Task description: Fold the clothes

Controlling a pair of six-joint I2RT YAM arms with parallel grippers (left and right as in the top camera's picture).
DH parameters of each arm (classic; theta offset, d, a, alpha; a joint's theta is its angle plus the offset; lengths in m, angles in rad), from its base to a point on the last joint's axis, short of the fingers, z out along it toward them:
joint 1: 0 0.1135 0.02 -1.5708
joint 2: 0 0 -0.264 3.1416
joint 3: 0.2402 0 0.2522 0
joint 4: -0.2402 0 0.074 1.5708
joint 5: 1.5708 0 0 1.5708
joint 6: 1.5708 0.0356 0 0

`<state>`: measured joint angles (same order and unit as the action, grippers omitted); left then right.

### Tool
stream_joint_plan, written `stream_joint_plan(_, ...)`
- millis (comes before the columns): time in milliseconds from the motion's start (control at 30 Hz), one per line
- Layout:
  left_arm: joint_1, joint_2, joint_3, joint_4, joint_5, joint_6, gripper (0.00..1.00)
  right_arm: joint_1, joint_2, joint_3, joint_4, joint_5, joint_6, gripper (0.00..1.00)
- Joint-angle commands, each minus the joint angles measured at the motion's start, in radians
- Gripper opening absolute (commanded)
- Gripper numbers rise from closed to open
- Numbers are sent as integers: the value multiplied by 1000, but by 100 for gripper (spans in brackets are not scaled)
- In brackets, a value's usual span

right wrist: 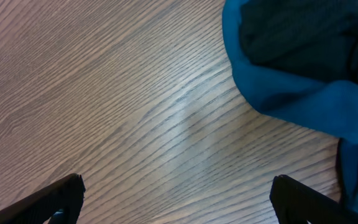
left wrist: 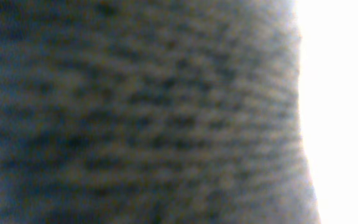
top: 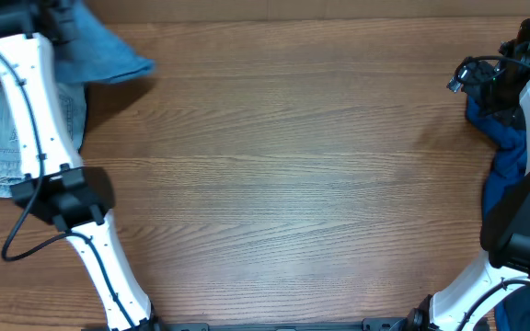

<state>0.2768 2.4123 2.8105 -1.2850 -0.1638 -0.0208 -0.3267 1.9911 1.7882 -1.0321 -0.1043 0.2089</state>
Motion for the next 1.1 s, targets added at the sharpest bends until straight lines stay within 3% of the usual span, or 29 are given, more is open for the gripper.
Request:
stream_joint_plan(0, 80, -60, 40, -57, -27, -120, 4, -1, 1, 5, 5, 3, 2, 100)
stream_joint_plan(200, 188, -60, 39, -131, -13, -289, 4, -1, 1, 5, 5, 3, 2, 100)
stream_joint_plan(667, 214, -45, 34, -11, -35, -373, 4, -1, 1, 5, 5, 3, 1, 100)
stream_joint_plan(1067, 239, -43, -178, 17, -87, -428, 4, -1, 1, 5, 5, 3, 2, 100)
